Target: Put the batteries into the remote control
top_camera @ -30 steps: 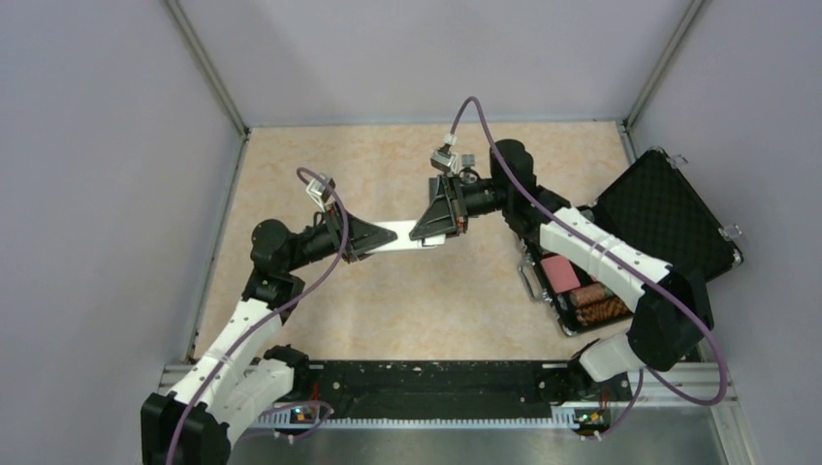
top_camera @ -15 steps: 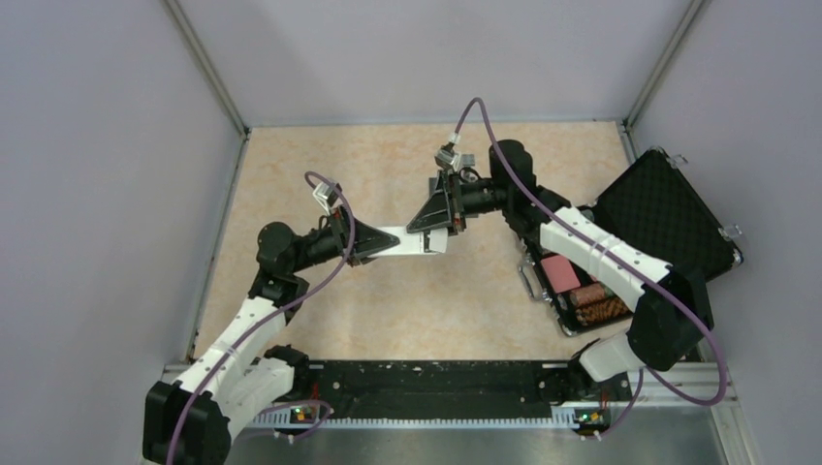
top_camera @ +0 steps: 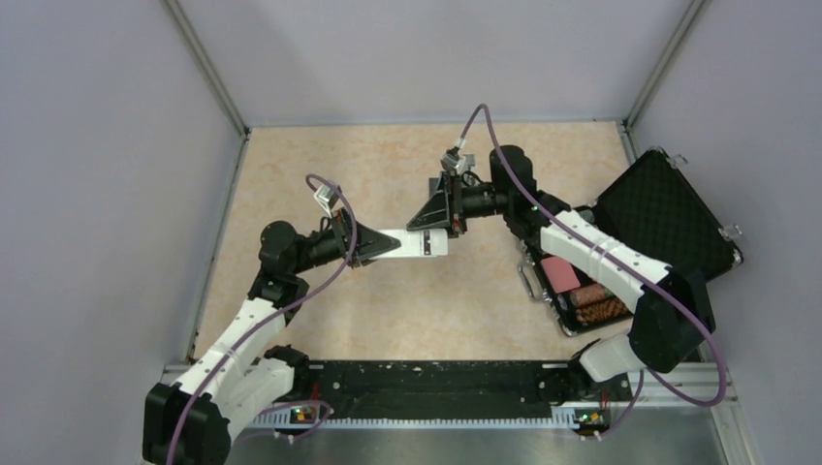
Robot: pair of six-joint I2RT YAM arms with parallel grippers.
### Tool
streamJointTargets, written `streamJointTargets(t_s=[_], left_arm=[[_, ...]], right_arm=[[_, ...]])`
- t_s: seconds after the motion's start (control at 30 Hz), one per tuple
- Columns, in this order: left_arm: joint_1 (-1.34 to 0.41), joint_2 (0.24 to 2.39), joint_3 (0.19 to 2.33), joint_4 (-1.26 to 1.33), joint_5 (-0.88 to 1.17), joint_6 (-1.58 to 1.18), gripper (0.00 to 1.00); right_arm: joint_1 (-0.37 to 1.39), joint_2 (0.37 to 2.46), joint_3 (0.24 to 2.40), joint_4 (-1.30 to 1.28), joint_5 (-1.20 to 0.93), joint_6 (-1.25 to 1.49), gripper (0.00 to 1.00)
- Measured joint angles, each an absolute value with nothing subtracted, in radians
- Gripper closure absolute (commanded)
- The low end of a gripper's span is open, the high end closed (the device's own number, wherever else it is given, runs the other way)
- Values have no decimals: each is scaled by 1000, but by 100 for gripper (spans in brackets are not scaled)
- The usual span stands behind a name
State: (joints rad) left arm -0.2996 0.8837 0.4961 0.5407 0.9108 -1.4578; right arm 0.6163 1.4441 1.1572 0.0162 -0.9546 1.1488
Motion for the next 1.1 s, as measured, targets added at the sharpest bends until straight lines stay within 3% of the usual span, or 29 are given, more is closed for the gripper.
streamJointTargets(t_s=[0.2,1.1], left_arm=[[-291,891,503,430,896,-1372,100],[-278,1011,482,494,927,-1378,100]], right_arm=[[601,1444,1083,37,-901,1201,59],[592,1444,1054,-74,-692,1329,59]])
